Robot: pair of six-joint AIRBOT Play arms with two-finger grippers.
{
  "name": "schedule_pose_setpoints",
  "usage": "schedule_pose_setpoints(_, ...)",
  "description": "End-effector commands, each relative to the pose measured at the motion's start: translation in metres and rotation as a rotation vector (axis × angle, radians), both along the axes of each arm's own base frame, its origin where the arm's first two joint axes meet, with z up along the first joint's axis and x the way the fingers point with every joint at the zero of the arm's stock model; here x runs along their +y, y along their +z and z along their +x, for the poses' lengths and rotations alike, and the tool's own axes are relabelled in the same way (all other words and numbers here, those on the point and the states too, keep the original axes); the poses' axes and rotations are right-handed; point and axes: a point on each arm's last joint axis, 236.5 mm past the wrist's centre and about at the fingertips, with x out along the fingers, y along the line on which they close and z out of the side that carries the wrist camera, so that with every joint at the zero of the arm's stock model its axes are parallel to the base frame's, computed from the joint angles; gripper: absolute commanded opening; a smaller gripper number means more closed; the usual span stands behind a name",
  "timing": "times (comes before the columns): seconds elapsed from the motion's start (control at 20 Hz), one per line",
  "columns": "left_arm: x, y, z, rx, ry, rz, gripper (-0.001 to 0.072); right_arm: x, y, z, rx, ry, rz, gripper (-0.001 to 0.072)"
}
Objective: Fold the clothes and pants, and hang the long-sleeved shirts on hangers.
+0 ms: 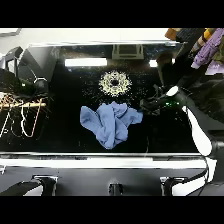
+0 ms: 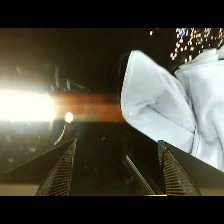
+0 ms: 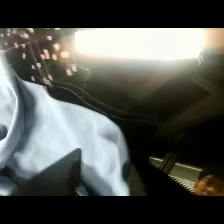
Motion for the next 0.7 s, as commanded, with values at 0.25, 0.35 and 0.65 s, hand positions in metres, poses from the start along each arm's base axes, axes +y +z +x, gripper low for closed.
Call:
schedule_pose_setpoints(0.25, -0.003, -0.079, 0.012, -0.009, 0.041, -0.315, 0.0597, 0.012, 0.019, 0.002, -0.044, 0.019, 0.005, 0.003)
schedule_pose_setpoints(0.35, -0.011, -0.12, 0.012, 0.035, 0.04, -0.355, 0.0597, 0.014, 0.035, -0.003, -0.056, 0.035, 0.013, 0.003)
schedule_pose_setpoints(0.65, -0.043, -0.206, 0.022, 0.128, 0.005, -0.504, 0.0589, 0.018, 0.068, -0.02, -0.059, 0.087, 0.034, 0.003)
